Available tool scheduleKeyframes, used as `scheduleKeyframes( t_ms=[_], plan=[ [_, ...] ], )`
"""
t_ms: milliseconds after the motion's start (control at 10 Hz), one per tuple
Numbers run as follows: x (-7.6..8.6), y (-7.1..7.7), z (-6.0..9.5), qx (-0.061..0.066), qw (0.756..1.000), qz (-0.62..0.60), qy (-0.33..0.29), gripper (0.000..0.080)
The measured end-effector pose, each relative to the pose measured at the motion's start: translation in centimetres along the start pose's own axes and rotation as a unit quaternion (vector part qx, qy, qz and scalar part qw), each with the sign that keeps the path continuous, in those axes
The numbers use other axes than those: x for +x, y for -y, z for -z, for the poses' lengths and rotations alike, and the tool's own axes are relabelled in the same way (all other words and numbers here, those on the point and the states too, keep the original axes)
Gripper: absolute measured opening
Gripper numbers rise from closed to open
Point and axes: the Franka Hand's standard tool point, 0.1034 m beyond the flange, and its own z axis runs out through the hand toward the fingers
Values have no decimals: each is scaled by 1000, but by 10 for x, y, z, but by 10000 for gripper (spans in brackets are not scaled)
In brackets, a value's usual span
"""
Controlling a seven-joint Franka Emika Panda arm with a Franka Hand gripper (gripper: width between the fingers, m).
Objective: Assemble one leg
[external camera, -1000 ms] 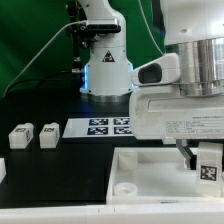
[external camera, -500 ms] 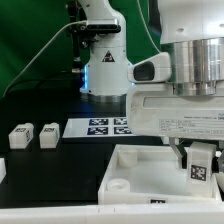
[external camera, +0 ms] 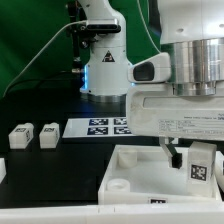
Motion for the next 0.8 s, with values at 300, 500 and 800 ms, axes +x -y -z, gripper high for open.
scheduleKeyframes(
  t_ms=[300,500,800],
  plan=[
    [5,5,18,10,1000,2,-1,646],
    [5,5,18,9,1000,2,-2,648],
    [5,4,17,9,1000,2,-1,648]
  ],
)
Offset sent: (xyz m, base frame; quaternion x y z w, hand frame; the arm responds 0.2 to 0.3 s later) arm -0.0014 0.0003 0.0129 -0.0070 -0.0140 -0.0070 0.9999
